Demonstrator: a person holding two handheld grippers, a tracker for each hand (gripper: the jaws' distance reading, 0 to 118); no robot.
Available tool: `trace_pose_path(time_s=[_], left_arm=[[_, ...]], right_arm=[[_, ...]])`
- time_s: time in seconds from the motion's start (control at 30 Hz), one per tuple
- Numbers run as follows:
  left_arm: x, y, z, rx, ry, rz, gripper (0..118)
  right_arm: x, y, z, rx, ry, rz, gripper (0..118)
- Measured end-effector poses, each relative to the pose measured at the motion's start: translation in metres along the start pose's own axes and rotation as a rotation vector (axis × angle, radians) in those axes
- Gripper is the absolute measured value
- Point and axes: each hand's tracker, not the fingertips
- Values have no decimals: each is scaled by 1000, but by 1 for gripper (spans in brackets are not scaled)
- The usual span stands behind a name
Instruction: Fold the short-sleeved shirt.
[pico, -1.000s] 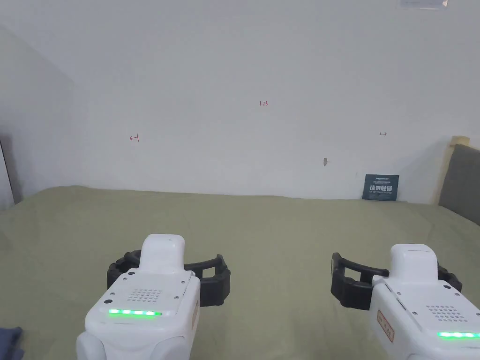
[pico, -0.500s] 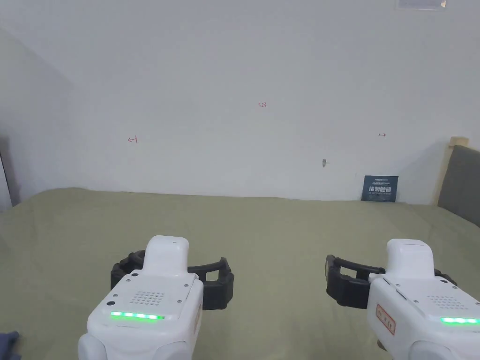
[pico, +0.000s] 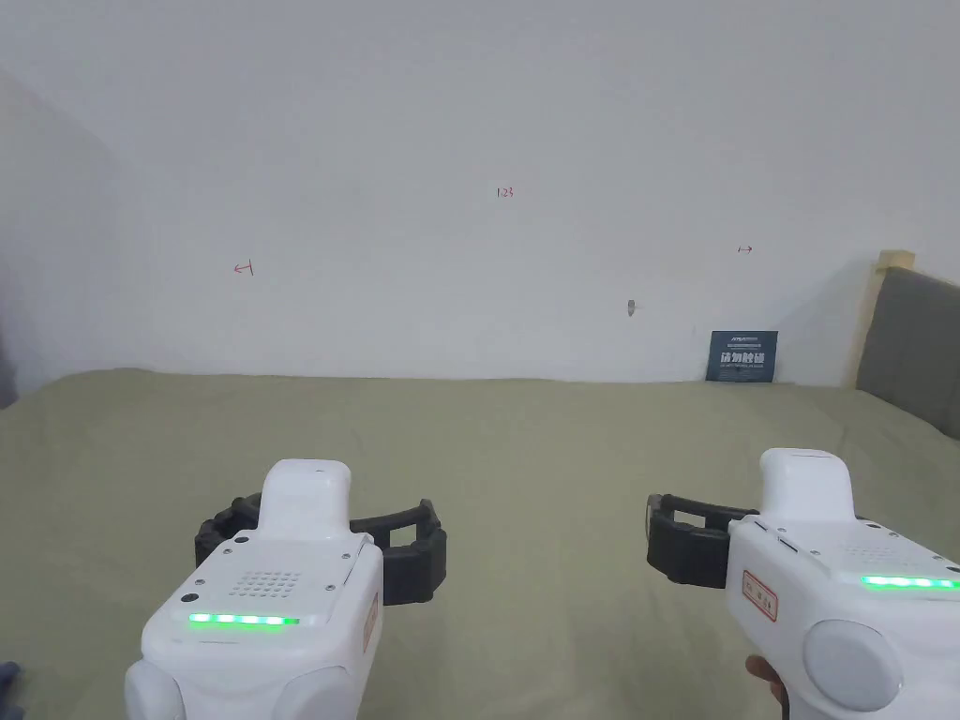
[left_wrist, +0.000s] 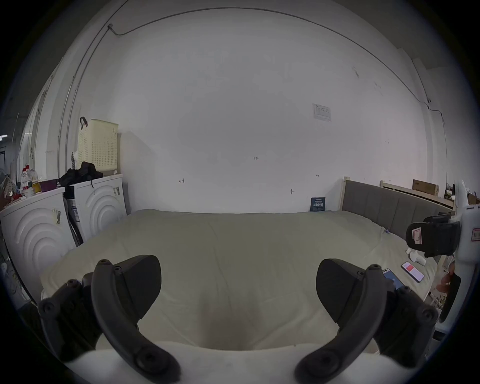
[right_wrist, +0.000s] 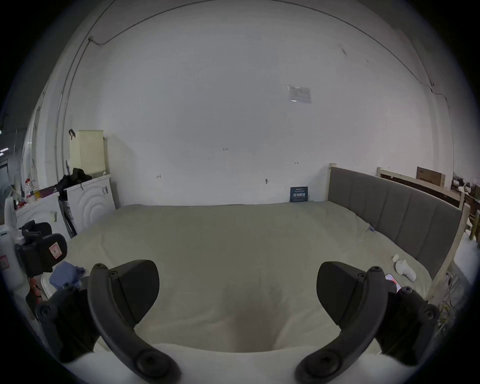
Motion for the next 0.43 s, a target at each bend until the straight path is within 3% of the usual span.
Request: trace_pose_path(time_s=[0.23, 0.43], left_arm=[[1, 1, 1, 7, -3, -1, 118], [-3, 5, 2, 15, 3, 17, 118]], right_arm=[[12, -1, 2, 7, 17, -102, 118], [12, -12, 10, 151, 85, -36, 118]])
